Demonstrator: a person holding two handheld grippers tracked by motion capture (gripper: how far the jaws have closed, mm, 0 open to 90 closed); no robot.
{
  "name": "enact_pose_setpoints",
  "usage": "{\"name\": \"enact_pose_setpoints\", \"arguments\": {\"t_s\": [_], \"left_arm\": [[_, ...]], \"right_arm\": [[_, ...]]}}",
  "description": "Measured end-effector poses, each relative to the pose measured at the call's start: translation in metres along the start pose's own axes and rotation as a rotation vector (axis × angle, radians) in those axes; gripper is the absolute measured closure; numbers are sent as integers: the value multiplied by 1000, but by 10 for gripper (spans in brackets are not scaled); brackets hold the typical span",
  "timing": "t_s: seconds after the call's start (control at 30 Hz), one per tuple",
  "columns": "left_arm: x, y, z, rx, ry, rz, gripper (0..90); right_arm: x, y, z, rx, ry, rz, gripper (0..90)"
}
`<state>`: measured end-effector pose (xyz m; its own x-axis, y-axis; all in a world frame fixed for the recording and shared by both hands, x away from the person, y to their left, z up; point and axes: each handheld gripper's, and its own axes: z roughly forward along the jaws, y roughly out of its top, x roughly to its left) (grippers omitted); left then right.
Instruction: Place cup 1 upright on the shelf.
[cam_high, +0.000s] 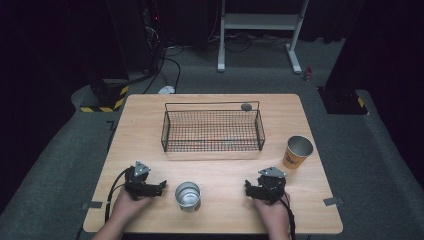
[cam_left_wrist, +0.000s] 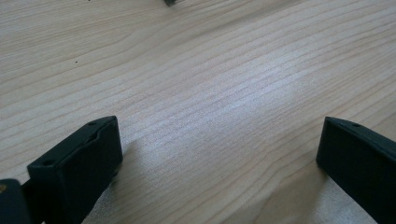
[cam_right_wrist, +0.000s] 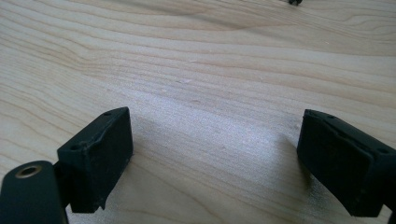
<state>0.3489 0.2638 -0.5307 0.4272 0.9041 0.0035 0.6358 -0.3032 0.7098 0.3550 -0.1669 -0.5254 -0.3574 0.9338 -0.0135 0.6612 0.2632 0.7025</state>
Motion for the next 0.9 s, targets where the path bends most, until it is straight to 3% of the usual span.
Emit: {"name": "enact_pose_setpoints", "arguments": {"t_s": [0.6,0.9], "left_arm": [[0,0,0,0,1,2,7],[0,0,0,0,-2,2,7]], "right_arm": [[2,2,-11,-64,-2,-26,130],[0,6,-19,-105,7,3,138]]}}
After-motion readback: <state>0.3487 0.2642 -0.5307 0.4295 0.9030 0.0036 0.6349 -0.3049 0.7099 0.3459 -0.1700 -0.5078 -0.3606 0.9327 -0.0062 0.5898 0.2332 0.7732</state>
